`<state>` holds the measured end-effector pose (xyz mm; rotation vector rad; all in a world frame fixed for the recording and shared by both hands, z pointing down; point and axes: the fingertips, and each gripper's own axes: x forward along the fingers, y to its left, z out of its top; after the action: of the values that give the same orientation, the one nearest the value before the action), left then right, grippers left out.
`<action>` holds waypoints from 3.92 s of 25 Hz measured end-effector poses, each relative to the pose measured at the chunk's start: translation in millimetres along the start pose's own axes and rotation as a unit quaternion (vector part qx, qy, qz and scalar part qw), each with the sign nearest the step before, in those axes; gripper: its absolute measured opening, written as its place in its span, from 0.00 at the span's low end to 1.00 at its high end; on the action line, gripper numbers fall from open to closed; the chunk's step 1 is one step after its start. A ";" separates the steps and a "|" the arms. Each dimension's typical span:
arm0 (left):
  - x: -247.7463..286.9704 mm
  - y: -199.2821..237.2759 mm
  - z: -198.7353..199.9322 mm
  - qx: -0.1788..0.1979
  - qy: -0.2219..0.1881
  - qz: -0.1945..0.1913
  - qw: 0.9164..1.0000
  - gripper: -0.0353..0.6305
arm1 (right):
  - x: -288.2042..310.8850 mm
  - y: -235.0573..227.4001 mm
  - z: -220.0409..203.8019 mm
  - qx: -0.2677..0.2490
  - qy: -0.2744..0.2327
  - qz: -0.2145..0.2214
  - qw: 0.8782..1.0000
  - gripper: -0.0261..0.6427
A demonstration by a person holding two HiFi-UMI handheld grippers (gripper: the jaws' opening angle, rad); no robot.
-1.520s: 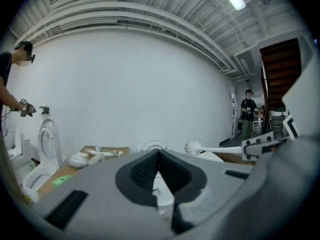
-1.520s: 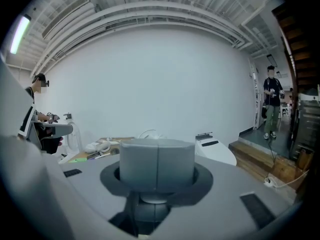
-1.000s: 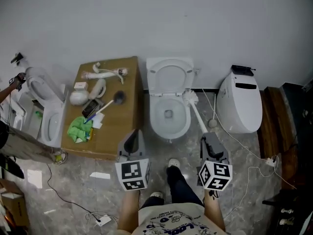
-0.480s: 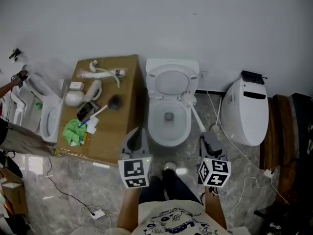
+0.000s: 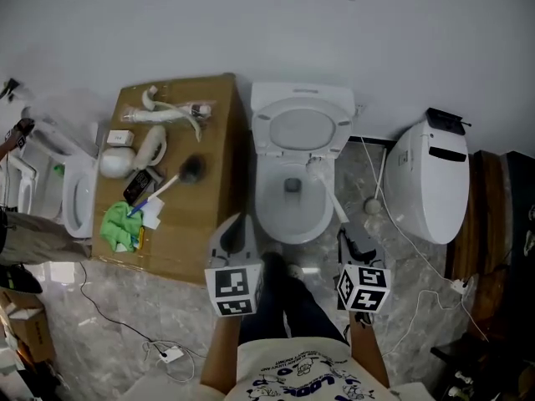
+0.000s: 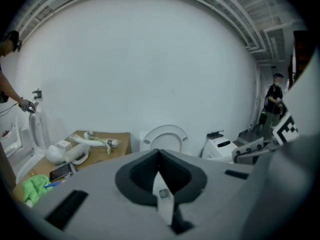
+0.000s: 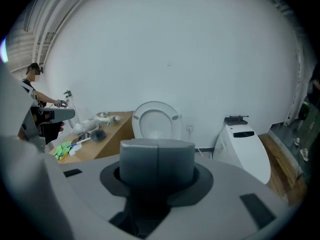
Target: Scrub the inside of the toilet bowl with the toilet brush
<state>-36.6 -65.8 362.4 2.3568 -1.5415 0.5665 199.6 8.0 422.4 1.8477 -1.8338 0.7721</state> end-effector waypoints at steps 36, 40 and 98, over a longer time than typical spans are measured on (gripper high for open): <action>149.2 50.7 -73.1 0.006 0.090 -0.052 0.995 0.06 | 232.0 5.3 -96.2 -0.033 0.213 -0.009 0.976 0.28; 153.2 48.6 -80.7 0.003 0.095 -0.042 0.995 0.06 | 255.8 -1.6 -98.9 -0.055 0.226 -0.004 0.972 0.28; 164.3 37.4 -132.3 -0.050 0.138 0.004 0.989 0.06 | 272.2 62.5 -201.0 -0.477 0.298 0.242 0.790 0.28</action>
<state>-35.3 -157.8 555.8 2.0949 -1.4208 0.7626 112.2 -71.1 745.7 0.4190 -1.7348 0.3546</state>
